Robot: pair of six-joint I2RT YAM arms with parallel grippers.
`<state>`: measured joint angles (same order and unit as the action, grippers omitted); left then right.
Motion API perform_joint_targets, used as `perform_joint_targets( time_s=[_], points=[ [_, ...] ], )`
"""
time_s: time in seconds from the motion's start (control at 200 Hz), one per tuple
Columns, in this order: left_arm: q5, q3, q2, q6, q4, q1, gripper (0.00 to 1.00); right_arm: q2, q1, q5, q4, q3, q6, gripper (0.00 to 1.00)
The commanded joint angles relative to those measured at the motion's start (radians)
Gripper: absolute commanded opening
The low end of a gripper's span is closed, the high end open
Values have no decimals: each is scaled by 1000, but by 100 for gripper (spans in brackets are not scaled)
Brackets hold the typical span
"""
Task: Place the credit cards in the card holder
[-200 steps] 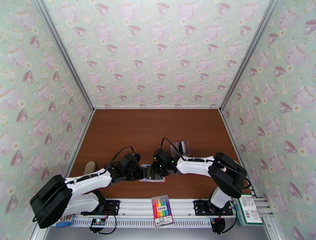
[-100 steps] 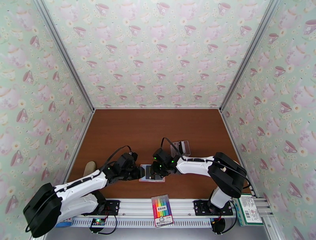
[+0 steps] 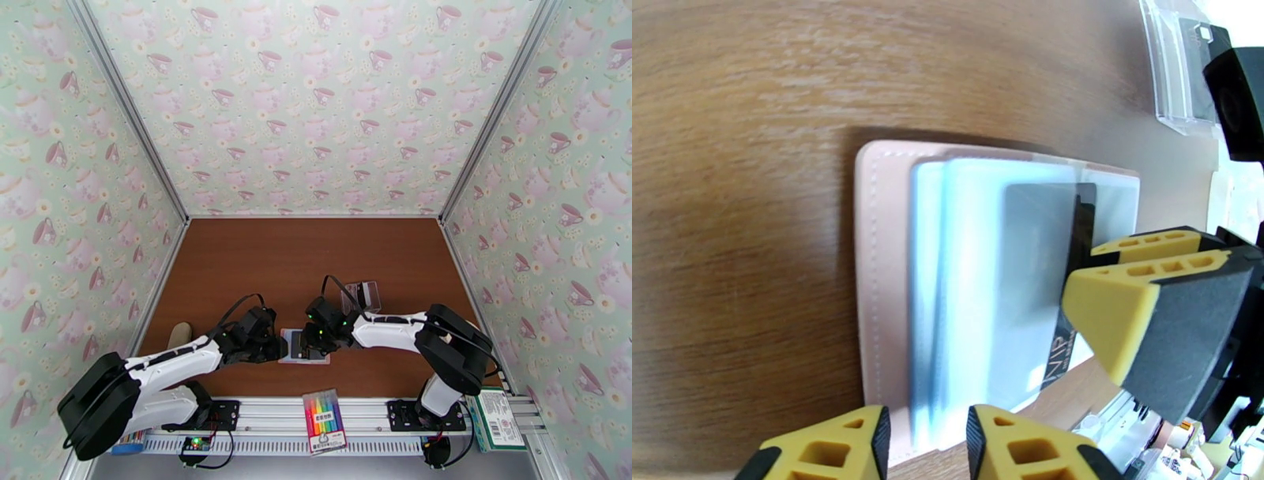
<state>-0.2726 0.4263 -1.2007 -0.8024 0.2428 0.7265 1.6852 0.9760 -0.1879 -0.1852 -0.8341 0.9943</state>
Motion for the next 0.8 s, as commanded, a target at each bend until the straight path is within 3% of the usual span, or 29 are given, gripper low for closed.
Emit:
perform_joint_targets(
  time_s=[0.0, 0.791],
  points=[
    [-5, 13, -10, 12, -22, -3, 34, 32, 12, -4, -16, -7, 18, 25],
    [-7, -11, -51, -14, -85, 19, 35, 44, 32, 1, 22, -23, 65, 25]
  ],
)
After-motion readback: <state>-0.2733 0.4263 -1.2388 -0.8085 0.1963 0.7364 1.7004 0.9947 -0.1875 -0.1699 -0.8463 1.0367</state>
